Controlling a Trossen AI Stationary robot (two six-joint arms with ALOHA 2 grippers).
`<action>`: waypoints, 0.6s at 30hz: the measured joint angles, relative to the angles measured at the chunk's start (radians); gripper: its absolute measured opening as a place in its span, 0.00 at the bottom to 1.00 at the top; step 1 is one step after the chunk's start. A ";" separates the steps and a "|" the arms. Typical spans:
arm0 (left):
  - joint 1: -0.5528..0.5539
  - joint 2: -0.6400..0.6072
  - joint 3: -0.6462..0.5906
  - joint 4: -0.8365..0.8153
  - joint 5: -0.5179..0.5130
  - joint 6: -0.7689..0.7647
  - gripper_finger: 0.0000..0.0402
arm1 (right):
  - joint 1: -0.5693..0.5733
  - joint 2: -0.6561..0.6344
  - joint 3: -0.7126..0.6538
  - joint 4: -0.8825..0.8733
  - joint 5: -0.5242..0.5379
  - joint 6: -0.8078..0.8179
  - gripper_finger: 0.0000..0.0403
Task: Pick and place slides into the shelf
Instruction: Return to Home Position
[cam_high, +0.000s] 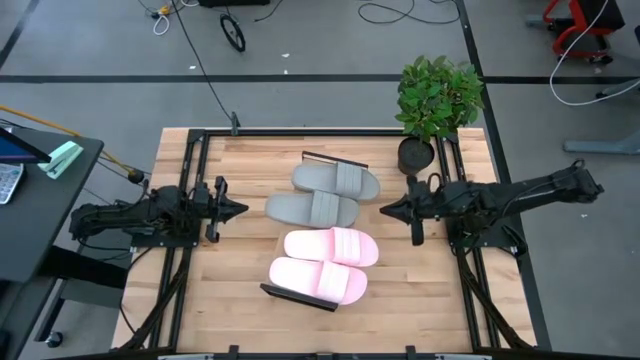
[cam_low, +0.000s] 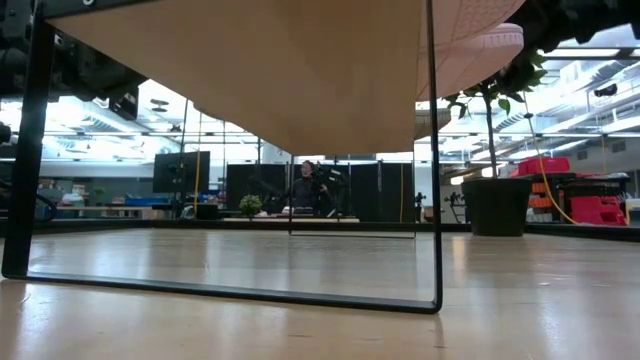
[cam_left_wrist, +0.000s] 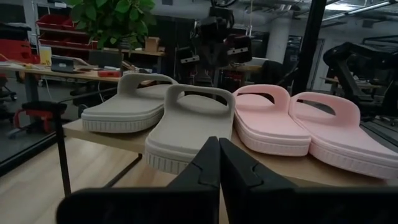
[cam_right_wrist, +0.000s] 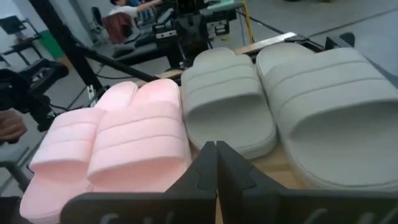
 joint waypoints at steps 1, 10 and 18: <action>0.000 0.000 0.000 0.000 0.000 0.000 0.01 | -0.012 -0.012 -0.011 0.005 -0.018 -0.008 0.00; 0.000 0.000 0.000 0.000 -0.002 -0.002 0.03 | -0.085 -0.214 -0.128 0.033 -0.100 -0.060 0.00; 0.000 0.000 0.000 0.000 -0.002 0.002 0.03 | -0.094 -0.393 -0.316 0.164 -0.105 -0.052 0.00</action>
